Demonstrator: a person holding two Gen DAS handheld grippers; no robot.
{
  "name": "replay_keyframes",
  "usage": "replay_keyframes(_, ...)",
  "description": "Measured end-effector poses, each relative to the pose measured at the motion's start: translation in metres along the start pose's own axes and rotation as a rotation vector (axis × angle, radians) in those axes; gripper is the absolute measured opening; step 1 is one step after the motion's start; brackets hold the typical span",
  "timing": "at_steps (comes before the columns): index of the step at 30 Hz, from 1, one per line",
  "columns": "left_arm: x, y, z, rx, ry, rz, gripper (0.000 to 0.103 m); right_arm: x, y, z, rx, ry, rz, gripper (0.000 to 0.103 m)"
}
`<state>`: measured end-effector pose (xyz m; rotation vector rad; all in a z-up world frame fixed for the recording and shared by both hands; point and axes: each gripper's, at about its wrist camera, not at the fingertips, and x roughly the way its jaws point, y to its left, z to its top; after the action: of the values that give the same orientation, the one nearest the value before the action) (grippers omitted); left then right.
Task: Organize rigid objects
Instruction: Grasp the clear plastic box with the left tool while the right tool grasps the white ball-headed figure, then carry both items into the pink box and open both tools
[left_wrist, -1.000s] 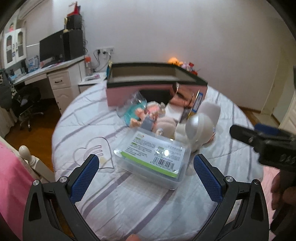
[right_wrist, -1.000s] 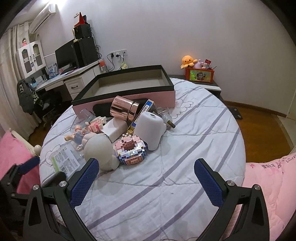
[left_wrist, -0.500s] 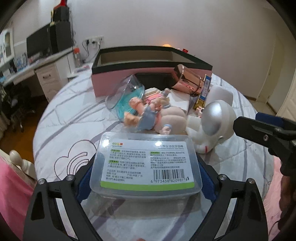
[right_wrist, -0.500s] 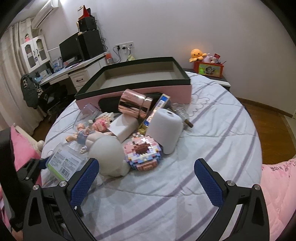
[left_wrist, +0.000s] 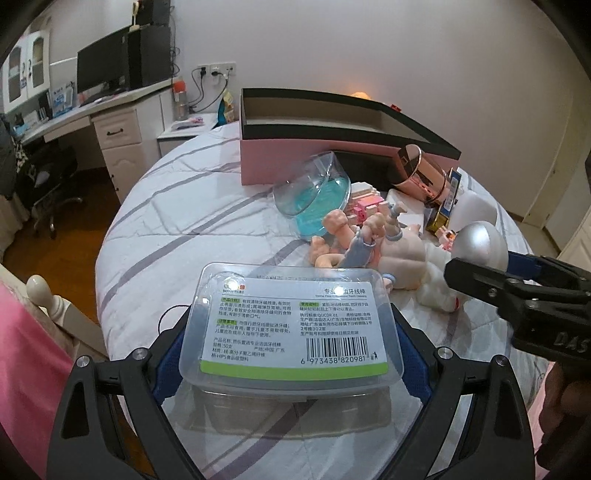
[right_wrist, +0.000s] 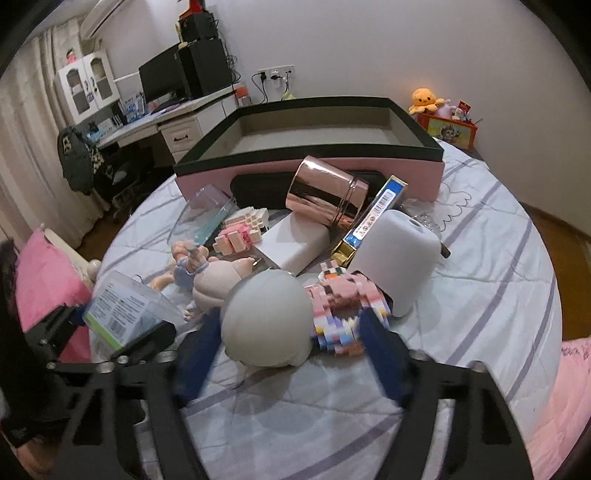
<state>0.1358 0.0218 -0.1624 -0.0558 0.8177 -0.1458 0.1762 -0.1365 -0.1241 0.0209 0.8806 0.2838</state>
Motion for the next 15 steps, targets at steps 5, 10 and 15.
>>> replay_keyframes(5, -0.003, 0.003, 0.002, -0.021, -0.006, 0.002, 0.094, -0.002, 0.002, 0.003, -0.026, -0.015, 0.036, 0.047)
replay_keyframes(10, -0.012, 0.011, 0.007, -0.045, -0.029, 0.02, 0.094, -0.01, 0.002, 0.003, -0.024, -0.036, 0.077, 0.047)
replay_keyframes(15, -0.025, 0.019, 0.013, -0.07, -0.062, 0.037, 0.094, -0.024, -0.001, 0.011, -0.013, -0.068, 0.1, 0.047)
